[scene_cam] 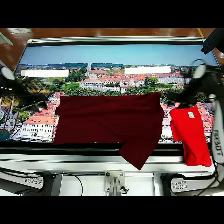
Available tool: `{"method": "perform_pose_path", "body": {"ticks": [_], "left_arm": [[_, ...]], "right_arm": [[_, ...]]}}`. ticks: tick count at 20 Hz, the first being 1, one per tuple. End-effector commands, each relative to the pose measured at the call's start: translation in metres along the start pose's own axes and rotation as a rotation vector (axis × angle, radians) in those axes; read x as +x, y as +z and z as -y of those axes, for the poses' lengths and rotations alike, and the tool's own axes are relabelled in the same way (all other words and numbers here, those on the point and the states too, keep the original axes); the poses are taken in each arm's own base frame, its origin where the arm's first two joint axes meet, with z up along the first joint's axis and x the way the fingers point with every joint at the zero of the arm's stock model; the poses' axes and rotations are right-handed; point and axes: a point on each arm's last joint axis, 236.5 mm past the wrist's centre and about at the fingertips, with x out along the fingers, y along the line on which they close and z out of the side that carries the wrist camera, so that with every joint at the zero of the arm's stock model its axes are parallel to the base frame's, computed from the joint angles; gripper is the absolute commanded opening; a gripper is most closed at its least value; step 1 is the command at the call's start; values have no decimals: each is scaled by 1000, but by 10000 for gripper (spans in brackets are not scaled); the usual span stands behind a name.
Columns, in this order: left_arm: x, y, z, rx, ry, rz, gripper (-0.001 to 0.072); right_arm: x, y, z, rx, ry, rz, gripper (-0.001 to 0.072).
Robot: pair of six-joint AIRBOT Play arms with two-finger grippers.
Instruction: Fold the shirts.
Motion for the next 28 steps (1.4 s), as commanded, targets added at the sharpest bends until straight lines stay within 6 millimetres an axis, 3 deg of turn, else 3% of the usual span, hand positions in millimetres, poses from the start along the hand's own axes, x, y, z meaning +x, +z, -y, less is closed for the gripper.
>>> {"method": "perform_pose_path", "body": {"ticks": [1,3,4,10,13,21,28], "left_arm": [[10,-71,-25,-77,-48,-124,479],[41,-103,-25,-130,-114,-141,479],[53,-110,-22,-161,-145,-125,480],[100,-117,6,-226,-274,-85,481],[110,-128,7,-225,-273,-113,481],[118,-117,4,-242,-261,-53,481],[129,-115,15,-281,-303,-34,478]], "right_arm": [[-32,-33,34,71,54,17,567],[-37,-45,37,91,110,53,568],[-36,-49,36,107,134,73,568],[-22,-53,16,120,220,103,567],[-21,-49,13,124,237,122,567],[-22,-48,11,124,247,122,566],[-22,-48,10,136,250,121,566]]}}
